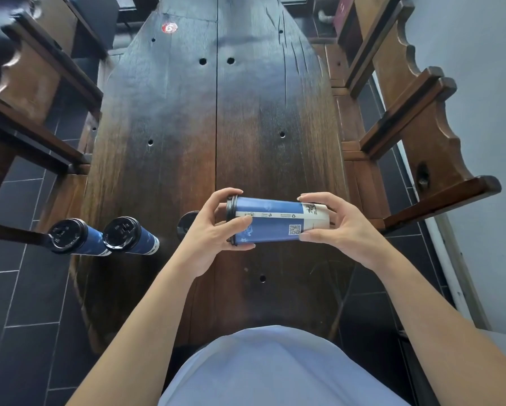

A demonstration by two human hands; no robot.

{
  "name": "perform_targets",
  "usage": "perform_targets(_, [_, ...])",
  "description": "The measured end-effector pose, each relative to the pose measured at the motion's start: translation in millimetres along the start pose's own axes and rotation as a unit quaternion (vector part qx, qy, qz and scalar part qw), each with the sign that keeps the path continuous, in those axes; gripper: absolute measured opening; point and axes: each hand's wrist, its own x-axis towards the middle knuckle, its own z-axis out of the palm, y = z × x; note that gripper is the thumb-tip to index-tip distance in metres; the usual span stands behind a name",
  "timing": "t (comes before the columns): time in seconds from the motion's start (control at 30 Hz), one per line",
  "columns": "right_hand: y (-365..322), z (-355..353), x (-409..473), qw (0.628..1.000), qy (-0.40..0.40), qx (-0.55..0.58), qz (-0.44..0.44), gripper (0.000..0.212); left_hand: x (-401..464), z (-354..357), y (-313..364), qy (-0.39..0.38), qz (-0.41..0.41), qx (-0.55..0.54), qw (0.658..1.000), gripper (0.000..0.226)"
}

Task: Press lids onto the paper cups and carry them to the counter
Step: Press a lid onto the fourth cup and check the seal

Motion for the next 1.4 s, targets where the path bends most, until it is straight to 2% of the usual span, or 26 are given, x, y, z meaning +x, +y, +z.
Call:
perform_targets(0.23, [-6.7,-5.6,0.5,0.999,-0.014,0.051,0.01,0.05,-9.7,-10.0,1.2,-0.048,0.061,0.059,0.995,0.079])
perform_targets(0.37, [-12.8,-8.4,2.4,0.997,-0.022,0.069,0.01,0.05,-12.6,-11.8,6.7,-0.057,0.075,0.074,0.993,0.074])
perform_targets(0.5, [-17.3,-6.4,6.3,0.997,0.003,0.071,-0.024,0.068,-13.4,-8.5,11.6,-0.018,0.071,0.045,0.996,0.072])
perform_targets(0.6, [-18.7,-5.6,7.3,0.996,0.003,0.077,-0.043,0.075,-12.4,-9.5,11.3,-0.021,0.058,0.028,0.998,0.07])
perform_targets(0.9, [-20.7,-9.7,3.5,0.997,-0.003,0.067,-0.044,0.056,-12.8,-9.1,15.8,-0.037,0.066,0.069,0.995,0.087])
perform_targets(1.0, [-21.1,-8.4,4.6,0.998,-0.003,0.058,-0.025,0.057,-12.2,-8.7,15.2,-0.042,0.072,0.071,0.994,0.085])
perform_targets(1.17, [-18.8,-7.4,6.9,0.999,-0.016,0.016,-0.03,0.069,-13.5,-8.6,16.4,-0.04,0.059,0.04,0.997,0.078])
perform_targets(1.33, [-21.1,-7.8,8.2,0.999,-0.021,0.027,-0.039,0.064,-14.6,-12.1,15.4,-0.05,0.07,0.035,0.996,0.091])
perform_targets(1.4, [-20.4,-8.1,9.0,0.999,-0.022,0.034,-0.033,0.062,-15.1,-12.3,16.3,-0.042,0.079,0.05,0.995,0.089])
